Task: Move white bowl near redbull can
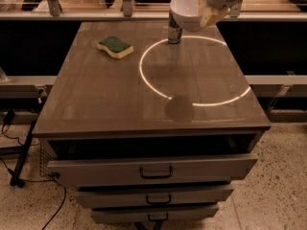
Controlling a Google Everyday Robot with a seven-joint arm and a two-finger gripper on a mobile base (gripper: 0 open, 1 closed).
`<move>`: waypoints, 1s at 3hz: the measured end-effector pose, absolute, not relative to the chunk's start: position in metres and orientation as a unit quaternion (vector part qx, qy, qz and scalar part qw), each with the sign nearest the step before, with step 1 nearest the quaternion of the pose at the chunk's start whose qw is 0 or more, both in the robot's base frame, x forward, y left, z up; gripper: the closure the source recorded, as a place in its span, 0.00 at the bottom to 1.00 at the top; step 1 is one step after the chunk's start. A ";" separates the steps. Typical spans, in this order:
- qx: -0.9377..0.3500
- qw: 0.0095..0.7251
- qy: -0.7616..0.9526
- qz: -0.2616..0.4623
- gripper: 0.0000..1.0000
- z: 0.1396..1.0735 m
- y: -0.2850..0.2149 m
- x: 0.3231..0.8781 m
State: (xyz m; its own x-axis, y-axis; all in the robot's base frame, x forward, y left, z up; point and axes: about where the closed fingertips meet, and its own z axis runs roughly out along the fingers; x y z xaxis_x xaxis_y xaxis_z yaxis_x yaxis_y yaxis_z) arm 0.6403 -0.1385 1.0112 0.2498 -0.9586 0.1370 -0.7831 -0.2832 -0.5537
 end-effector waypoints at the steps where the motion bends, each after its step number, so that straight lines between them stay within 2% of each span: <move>1: -0.765 0.187 0.575 -0.222 1.00 0.993 -0.158 0.668; 3: -0.765 0.181 0.590 -0.185 1.00 0.918 -0.196 0.735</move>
Offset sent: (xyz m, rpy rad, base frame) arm 0.1019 -0.0666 -0.0857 0.0285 0.0567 -0.0265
